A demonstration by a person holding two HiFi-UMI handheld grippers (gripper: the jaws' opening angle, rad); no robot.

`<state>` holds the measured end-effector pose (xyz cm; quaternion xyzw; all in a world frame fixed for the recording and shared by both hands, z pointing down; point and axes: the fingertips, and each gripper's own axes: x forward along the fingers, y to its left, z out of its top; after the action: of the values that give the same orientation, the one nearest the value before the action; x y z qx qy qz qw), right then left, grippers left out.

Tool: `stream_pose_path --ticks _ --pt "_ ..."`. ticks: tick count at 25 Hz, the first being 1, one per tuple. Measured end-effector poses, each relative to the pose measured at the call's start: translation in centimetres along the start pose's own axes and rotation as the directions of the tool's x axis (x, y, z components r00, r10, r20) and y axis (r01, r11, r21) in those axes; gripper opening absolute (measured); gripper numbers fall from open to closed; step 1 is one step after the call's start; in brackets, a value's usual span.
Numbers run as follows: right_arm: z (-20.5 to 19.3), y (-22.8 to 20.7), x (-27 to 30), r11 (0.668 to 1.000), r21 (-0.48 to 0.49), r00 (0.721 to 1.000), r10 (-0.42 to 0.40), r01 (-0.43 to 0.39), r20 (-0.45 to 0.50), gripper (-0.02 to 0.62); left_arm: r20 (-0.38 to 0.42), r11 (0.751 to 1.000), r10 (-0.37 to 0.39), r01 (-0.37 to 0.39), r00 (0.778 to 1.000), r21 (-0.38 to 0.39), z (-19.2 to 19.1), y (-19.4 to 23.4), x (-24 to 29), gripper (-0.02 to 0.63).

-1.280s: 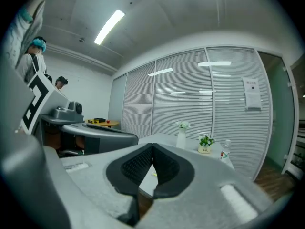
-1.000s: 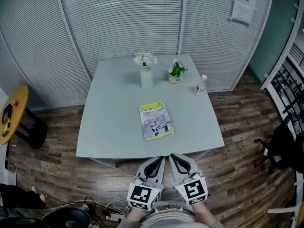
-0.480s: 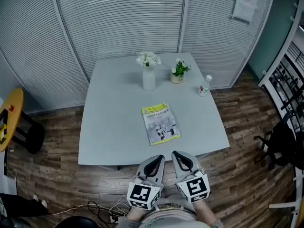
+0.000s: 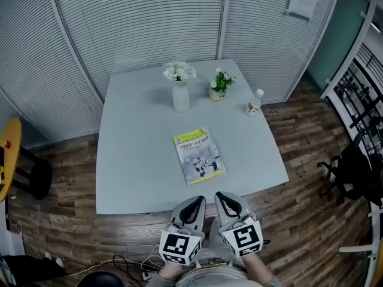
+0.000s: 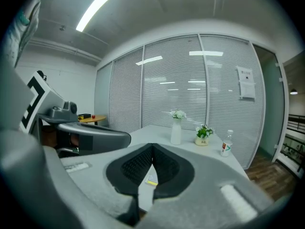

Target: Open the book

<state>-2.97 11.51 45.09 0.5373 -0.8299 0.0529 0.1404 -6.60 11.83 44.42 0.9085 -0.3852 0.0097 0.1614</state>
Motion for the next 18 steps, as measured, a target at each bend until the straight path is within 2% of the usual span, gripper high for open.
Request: stream_pose_path --ticks 7,18 --pt "1.4 -2.1 3.4 0.998 -0.010 0.998 0.064 -0.064 0.019 0.000 0.019 0.999 0.053 -0.053 0.998 -0.009 1.3 1.8 3.5 -0.003" --pt "3.9 -9.2 8.5 0.988 -0.029 0.986 0.156 -0.154 0.056 0.000 0.040 0.993 0.119 -0.120 0.992 0.011 4.3 3.2 12.6 -0.002"
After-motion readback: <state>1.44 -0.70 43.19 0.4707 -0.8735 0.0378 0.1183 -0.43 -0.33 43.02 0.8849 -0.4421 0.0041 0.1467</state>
